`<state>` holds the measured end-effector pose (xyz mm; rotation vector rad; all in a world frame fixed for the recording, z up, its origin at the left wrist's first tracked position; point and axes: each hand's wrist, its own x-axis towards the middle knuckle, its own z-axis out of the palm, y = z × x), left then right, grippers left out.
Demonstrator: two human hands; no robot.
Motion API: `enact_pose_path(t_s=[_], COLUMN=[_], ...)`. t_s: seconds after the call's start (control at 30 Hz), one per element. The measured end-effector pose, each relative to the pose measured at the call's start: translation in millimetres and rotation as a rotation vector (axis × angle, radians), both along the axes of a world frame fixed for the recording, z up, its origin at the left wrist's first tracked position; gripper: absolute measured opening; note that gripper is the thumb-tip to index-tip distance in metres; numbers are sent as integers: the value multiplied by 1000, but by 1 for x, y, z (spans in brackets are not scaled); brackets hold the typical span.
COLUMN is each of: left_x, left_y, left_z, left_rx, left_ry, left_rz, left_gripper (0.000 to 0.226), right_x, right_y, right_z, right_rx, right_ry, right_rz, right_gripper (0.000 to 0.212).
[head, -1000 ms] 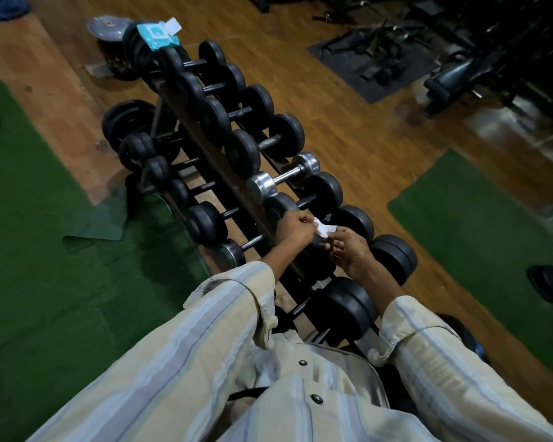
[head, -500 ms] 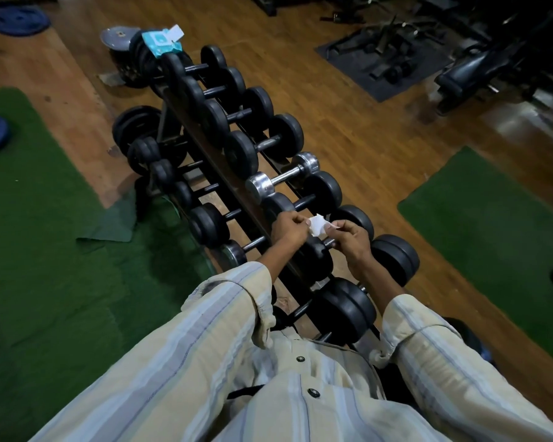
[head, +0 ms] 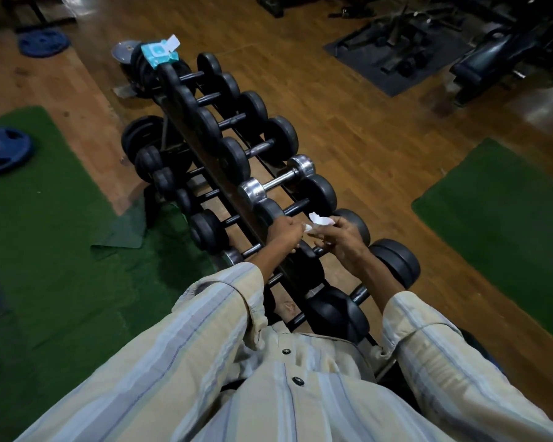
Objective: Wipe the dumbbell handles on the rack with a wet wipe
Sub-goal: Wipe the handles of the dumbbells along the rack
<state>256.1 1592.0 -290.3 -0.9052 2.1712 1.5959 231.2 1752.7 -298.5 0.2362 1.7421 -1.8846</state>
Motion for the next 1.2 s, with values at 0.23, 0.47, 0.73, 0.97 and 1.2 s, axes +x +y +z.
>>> enact_pose_path(t_s=[0.23, 0.47, 0.73, 0.97, 1.2], left_x=[-9, -12, -11, 3, 35], left_y=[10, 11, 29, 34, 42], left_z=[1, -20, -25, -22, -8], left_rx=[-60, -205, -213, -325, -657], left_ry=[-69, -79, -47, -26, 88], left_rz=[93, 154, 268, 258, -124], left_gripper=[22, 22, 26, 18, 26], right_x=[-11, -28, -26, -29, -30], right_y=[10, 17, 32, 30, 27], right_z=[-15, -25, -43, -60, -78], right_rx=[121, 114, 87, 421, 700], right_ry=[168, 248, 236, 612, 723], right_rz=[181, 143, 445, 160, 683], right_gripper=[35, 16, 33, 6, 16])
